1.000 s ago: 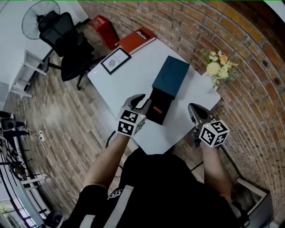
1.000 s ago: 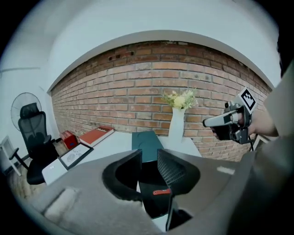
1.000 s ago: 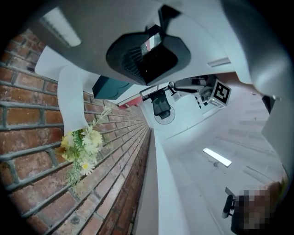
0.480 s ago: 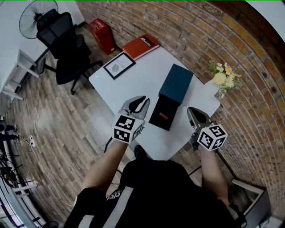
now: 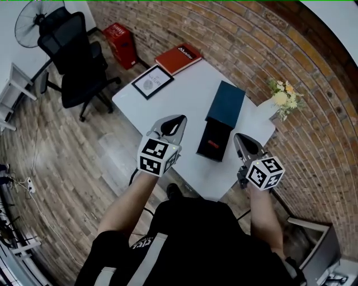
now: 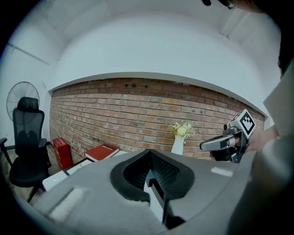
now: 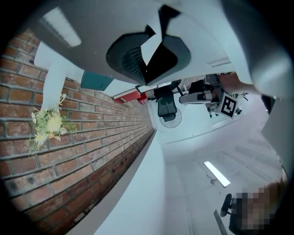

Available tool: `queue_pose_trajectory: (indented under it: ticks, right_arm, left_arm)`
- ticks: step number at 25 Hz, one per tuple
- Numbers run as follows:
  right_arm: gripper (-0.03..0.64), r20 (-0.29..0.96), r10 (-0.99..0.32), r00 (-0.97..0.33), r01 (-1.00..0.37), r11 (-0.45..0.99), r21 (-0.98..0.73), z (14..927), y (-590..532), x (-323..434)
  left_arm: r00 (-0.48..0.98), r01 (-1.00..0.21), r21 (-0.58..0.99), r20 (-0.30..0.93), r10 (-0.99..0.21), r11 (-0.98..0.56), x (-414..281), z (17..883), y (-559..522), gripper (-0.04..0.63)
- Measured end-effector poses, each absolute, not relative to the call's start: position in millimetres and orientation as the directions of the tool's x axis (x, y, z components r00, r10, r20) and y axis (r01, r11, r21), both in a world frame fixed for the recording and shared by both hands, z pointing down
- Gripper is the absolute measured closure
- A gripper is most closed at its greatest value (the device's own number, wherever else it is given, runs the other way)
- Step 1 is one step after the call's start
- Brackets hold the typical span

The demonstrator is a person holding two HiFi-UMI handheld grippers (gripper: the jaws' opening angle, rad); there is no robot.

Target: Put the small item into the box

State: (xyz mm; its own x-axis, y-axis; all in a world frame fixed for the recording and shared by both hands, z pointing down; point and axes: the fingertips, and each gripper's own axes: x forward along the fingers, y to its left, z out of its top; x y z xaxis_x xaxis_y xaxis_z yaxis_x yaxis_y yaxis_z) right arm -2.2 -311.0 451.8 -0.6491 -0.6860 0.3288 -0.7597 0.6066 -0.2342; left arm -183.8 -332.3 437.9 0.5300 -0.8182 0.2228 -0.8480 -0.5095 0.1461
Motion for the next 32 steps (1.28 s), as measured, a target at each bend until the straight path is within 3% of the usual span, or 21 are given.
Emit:
queue_pose_trajectory:
  ticks: [13,23,32]
  right_arm:
    - [0.615,0.222,-0.76,-0.611,-0.786,0.617,-0.05,387.1,-324.2,13.6]
    - [0.604,0.08,-0.755,-0.651,-0.759,0.65,-0.034,358.2,-326.6,64.2]
    - [0.617,0.124,-0.724,-0.679,-0.734,0.672,-0.095,405.8,-327.3,74.6]
  left_arm:
    - [0.504,-0.864,0.123,0.175,-0.846,-0.489,-194.4,397.8,-334.7,0.589]
    - [0.412,-0.906,0.161,0.121,-0.903,-0.391,-163.1,378.1,-337.0,0.589]
    - [0.352,-0.935,0.133,0.2,-0.915,-0.33,-141.3,413.0,-341.1,0.589]
